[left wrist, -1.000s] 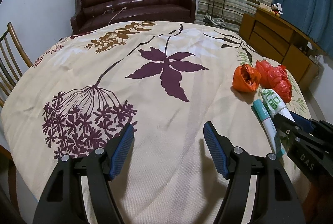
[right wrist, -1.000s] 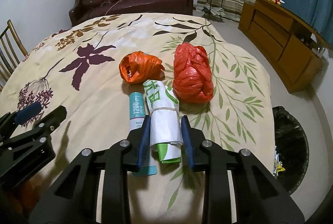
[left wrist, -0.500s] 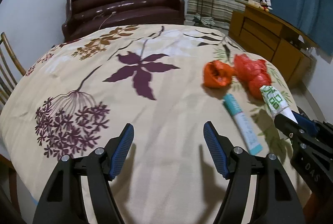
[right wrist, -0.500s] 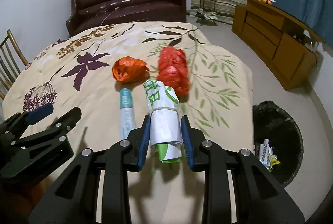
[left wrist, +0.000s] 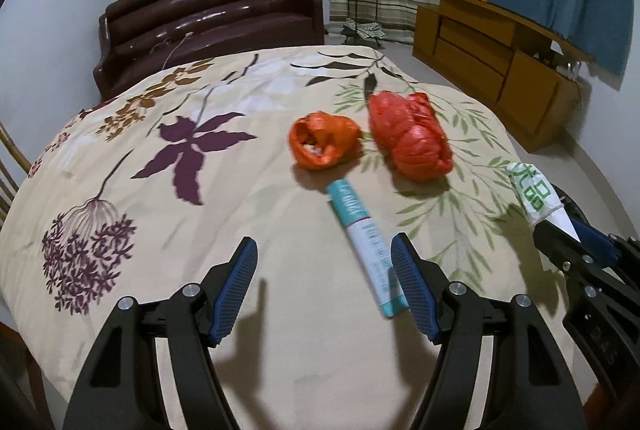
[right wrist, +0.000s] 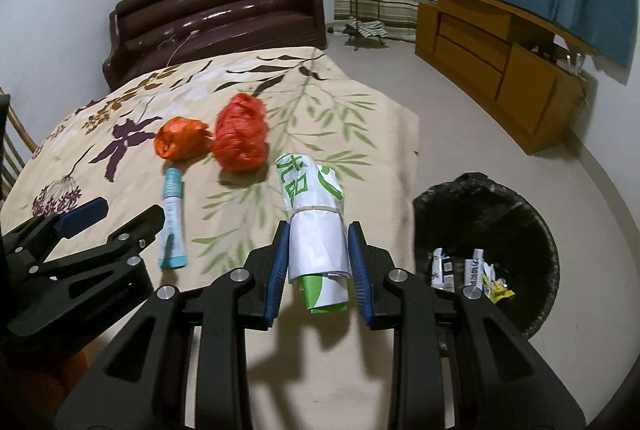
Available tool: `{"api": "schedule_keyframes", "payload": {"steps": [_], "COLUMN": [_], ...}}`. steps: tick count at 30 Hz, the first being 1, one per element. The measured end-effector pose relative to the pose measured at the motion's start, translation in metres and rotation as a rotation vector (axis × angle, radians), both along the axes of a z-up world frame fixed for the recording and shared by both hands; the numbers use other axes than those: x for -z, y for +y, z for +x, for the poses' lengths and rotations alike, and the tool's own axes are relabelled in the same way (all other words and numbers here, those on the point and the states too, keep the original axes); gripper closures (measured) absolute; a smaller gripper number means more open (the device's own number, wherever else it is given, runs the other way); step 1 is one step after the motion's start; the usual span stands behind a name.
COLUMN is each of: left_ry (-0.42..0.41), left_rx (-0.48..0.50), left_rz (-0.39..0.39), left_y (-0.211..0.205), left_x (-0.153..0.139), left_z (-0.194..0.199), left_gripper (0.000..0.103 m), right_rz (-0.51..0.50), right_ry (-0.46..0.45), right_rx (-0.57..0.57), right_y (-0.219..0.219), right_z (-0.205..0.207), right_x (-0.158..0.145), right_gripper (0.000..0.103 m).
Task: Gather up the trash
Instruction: 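Lower the left gripper onto the teal tube and close it, then carry the teal tube and white-green packet toward the black bin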
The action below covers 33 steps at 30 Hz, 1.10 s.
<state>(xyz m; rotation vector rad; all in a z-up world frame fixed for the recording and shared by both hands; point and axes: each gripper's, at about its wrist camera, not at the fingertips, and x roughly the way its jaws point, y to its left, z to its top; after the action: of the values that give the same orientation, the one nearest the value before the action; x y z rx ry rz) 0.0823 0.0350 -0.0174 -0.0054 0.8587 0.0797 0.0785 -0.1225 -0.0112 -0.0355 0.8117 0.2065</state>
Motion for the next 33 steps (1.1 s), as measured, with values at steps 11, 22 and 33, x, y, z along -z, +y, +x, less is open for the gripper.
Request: {"api": "schedule_keyframes", "payload": {"steps": [11, 22, 33], "left_ry": [0.083, 0.043, 0.016], "left_rx": [0.023, 0.085, 0.095], "left_rz": [-0.005, 0.023, -0.003], "left_y": [0.001, 0.004, 0.007], "left_x": [0.016, 0.016, 0.009], "left_z": [0.015, 0.005, -0.003], "left_gripper": [0.046, 0.081, 0.083], "right_rz": [0.024, 0.017, 0.017], "right_ry": [0.007, 0.015, 0.012], "right_rx": [0.018, 0.015, 0.022], "right_y": [-0.013, -0.008, -0.009], "right_z": [0.003, 0.003, 0.003], "right_x": [0.004, 0.007, 0.007], "right_gripper": [0.074, 0.074, 0.074]}}
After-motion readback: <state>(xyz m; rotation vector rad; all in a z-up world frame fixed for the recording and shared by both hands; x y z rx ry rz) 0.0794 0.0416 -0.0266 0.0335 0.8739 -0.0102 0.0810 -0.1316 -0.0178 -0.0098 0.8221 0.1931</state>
